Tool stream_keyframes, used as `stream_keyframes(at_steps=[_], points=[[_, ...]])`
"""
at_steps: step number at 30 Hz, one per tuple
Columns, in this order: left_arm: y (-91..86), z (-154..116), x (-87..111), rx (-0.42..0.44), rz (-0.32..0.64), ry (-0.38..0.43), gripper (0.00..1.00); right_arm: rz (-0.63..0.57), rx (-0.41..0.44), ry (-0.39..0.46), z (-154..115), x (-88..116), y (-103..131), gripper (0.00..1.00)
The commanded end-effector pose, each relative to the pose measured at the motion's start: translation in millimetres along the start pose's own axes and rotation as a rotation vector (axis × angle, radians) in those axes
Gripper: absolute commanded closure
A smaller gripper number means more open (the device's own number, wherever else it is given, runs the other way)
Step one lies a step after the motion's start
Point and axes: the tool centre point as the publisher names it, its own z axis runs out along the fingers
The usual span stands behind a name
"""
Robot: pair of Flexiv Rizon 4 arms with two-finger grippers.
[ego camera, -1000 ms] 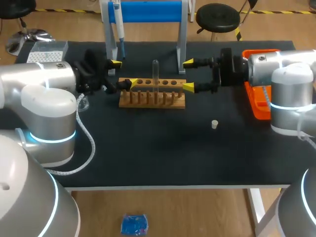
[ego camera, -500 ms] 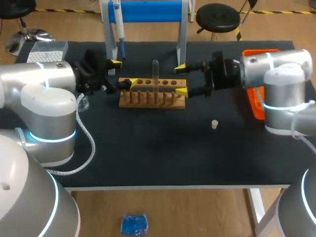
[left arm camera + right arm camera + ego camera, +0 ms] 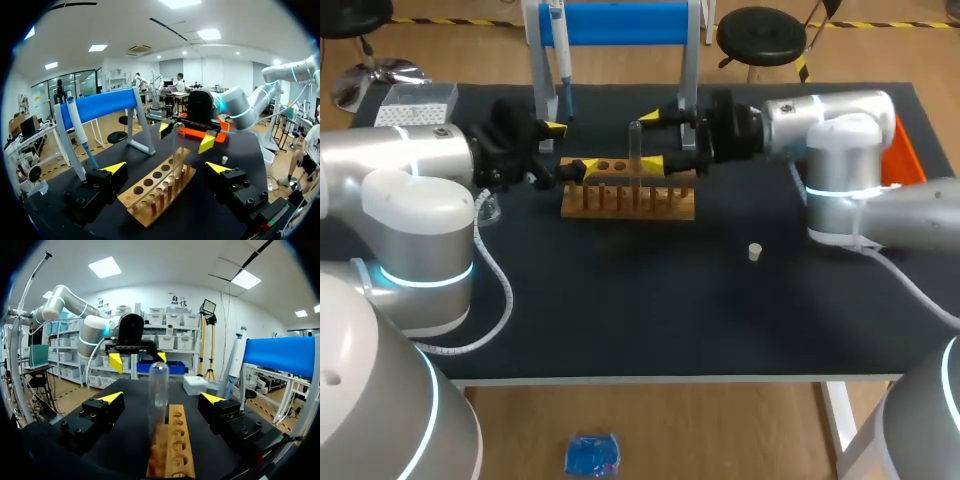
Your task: Invert the test tube, pick up the pipette, mount the tip to pipette, aspirate from beaker and dispense into the tube, eject the tip, return the pipette, and cap with the stopper.
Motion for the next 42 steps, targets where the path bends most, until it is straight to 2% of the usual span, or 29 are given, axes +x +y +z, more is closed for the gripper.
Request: stream_keyframes(at_steps=[1, 10, 21, 24, 28, 29, 31, 38, 42], points=[[0.2, 0, -0.4, -0.001, 0.001, 0.002, 0.0, 0.002, -0.05, 0.053, 9, -18, -6, 0.0], [0.2, 0, -0.4, -0.001, 0.001, 0.002, 0.0, 0.021, -0.101, 0.089, 22, -8, 1, 0.0], [0.2, 0, -0.4, -0.001, 0.001, 0.002, 0.0, 0.055, -0.084, 0.091, 28, 1, 4, 0.0], [0.2, 0, -0.4, -0.001, 0.001, 0.002, 0.0, 0.061, -0.068, 0.085, 30, 3, 3, 0.16], [0.2, 0, -0.4, -0.001, 0.001, 0.002, 0.0, 0.072, -0.061, 0.082, 31, 5, 2, 0.3], [0.2, 0, -0.4, -0.001, 0.001, 0.002, 0.0, 0.074, -0.061, 0.082, 31, 5, 2, 0.38], [0.2, 0, -0.4, -0.001, 0.001, 0.002, 0.0, 0.079, -0.056, 0.078, 31, 6, 2, 0.48], [0.2, 0, -0.4, -0.001, 0.001, 0.002, 0.0, 0.087, -0.05, 0.069, 30, 7, 1, 0.54], [0.2, 0, -0.4, -0.001, 0.001, 0.002, 0.0, 0.087, -0.049, 0.061, 29, 7, 0, 0.63]])
